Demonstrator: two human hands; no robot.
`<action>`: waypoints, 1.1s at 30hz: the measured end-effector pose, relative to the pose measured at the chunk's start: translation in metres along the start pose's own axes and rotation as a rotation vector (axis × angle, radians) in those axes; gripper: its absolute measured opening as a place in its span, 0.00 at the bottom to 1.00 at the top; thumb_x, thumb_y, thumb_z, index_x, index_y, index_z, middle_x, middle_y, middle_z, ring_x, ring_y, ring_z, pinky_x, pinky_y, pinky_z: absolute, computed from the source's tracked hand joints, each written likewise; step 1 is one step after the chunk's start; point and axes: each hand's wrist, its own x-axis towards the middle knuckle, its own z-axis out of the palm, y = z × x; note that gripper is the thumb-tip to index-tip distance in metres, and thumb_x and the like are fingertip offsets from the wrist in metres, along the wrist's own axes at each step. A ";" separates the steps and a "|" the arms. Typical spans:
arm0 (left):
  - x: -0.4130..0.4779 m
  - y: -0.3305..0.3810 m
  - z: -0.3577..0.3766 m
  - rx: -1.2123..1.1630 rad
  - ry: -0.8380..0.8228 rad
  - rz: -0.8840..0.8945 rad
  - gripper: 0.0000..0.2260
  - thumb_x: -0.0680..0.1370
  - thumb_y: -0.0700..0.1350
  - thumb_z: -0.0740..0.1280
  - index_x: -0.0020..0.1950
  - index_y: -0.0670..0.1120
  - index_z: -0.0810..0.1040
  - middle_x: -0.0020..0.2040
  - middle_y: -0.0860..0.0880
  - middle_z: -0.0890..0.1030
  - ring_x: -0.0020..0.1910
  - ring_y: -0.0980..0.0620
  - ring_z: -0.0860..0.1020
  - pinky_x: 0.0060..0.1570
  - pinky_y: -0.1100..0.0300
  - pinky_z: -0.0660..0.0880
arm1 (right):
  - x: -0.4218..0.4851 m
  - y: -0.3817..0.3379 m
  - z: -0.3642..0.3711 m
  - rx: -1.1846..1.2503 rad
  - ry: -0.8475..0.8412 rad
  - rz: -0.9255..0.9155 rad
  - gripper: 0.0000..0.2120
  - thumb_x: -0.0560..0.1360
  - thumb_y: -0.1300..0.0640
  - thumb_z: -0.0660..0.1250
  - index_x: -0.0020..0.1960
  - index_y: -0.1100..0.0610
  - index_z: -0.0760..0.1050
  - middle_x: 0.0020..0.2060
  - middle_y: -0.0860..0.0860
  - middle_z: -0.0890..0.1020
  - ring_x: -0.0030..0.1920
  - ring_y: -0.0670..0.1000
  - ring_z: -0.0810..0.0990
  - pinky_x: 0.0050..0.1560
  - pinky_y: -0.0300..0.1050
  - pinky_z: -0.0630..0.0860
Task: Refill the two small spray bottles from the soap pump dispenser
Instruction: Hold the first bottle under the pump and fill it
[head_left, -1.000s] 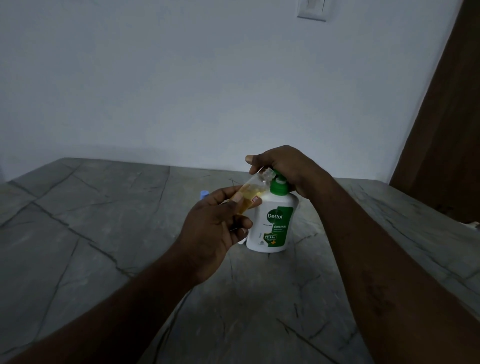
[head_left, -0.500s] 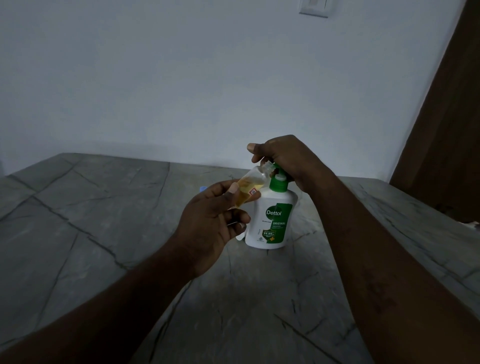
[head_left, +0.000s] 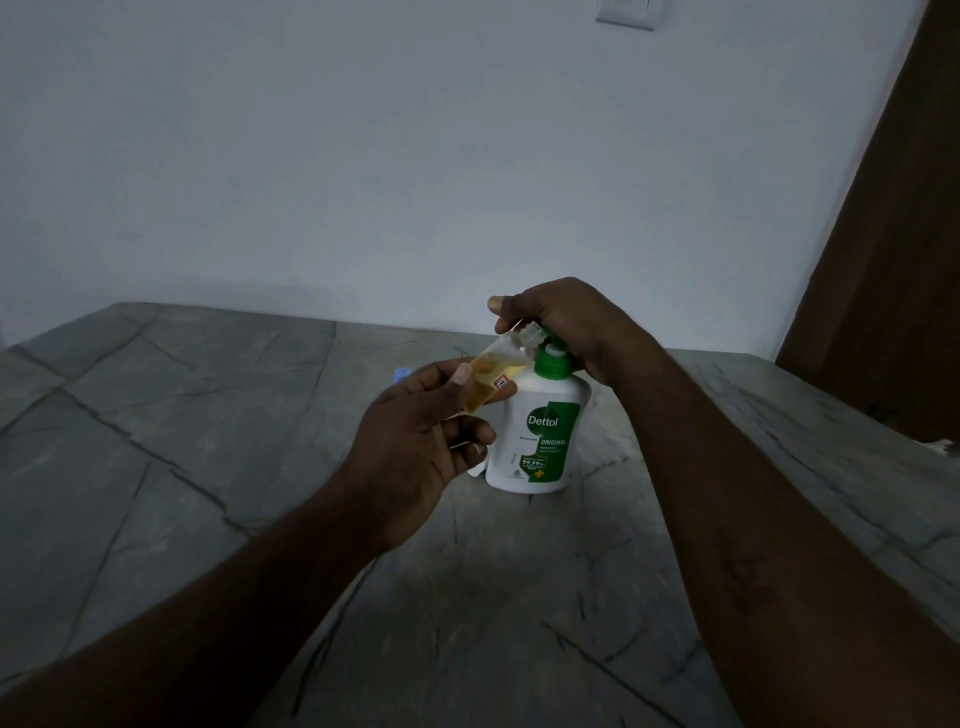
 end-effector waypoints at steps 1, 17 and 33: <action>0.000 0.000 0.000 0.002 0.004 -0.001 0.14 0.81 0.45 0.62 0.63 0.40 0.78 0.55 0.41 0.84 0.34 0.51 0.77 0.35 0.60 0.75 | 0.000 0.000 0.000 -0.015 0.013 -0.007 0.14 0.75 0.45 0.73 0.43 0.56 0.86 0.40 0.49 0.83 0.38 0.50 0.79 0.42 0.44 0.75; 0.001 0.001 0.000 0.060 -0.003 0.004 0.18 0.79 0.47 0.63 0.67 0.40 0.76 0.63 0.39 0.81 0.34 0.51 0.77 0.40 0.54 0.74 | 0.003 0.000 -0.002 -0.039 0.034 -0.021 0.14 0.75 0.44 0.73 0.41 0.55 0.86 0.45 0.50 0.86 0.41 0.52 0.80 0.46 0.49 0.76; 0.002 0.003 0.000 0.060 0.008 0.009 0.20 0.76 0.49 0.65 0.65 0.42 0.78 0.64 0.38 0.80 0.34 0.50 0.77 0.37 0.55 0.74 | 0.001 -0.003 -0.004 -0.088 0.097 -0.076 0.16 0.77 0.42 0.71 0.46 0.55 0.85 0.44 0.50 0.83 0.39 0.50 0.78 0.43 0.46 0.75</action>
